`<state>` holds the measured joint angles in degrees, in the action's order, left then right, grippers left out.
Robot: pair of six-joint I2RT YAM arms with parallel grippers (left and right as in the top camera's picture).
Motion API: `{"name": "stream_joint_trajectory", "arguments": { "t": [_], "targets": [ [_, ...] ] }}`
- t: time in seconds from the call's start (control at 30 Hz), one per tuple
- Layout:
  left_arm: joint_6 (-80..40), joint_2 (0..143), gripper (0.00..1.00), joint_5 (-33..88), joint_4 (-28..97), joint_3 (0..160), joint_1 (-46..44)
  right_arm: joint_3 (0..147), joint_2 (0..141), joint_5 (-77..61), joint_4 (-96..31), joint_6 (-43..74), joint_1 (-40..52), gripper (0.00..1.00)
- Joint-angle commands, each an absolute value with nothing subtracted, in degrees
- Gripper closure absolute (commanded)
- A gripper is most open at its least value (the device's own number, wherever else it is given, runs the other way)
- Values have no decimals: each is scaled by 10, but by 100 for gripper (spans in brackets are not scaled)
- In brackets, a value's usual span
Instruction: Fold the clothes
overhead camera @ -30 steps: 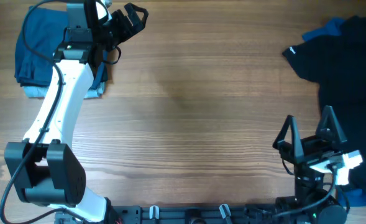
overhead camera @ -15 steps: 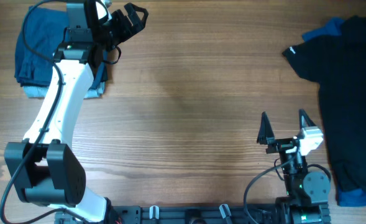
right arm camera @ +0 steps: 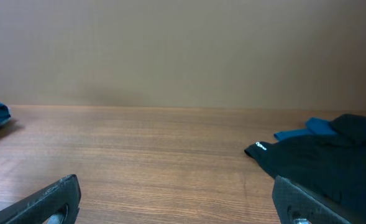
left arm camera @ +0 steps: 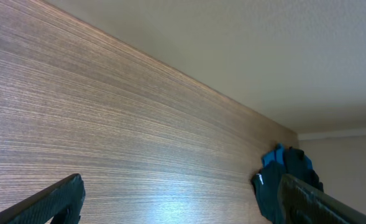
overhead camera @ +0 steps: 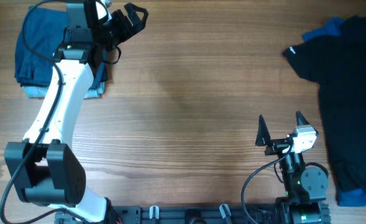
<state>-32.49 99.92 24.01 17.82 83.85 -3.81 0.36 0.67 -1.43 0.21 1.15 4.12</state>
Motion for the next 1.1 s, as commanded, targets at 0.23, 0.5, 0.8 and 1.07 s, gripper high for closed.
{"name": "stream_joint_trajectory", "arguments": {
  "t": [0.23, 0.5, 0.8, 1.07],
  "targets": [
    [-326, 1002, 0, 239, 177, 836, -40, 3, 3, -15, 3, 0, 38, 1],
    [-326, 1002, 0, 239, 177, 836, -40, 3, 3, -15, 3, 0, 38, 1],
    [-326, 1002, 0, 239, 177, 836, -40, 3, 3, -15, 3, 0, 38, 1],
    [-326, 989, 0, 239, 193, 836, -40, 3, 3, -15, 3, 0, 38, 1]
  ]
}}
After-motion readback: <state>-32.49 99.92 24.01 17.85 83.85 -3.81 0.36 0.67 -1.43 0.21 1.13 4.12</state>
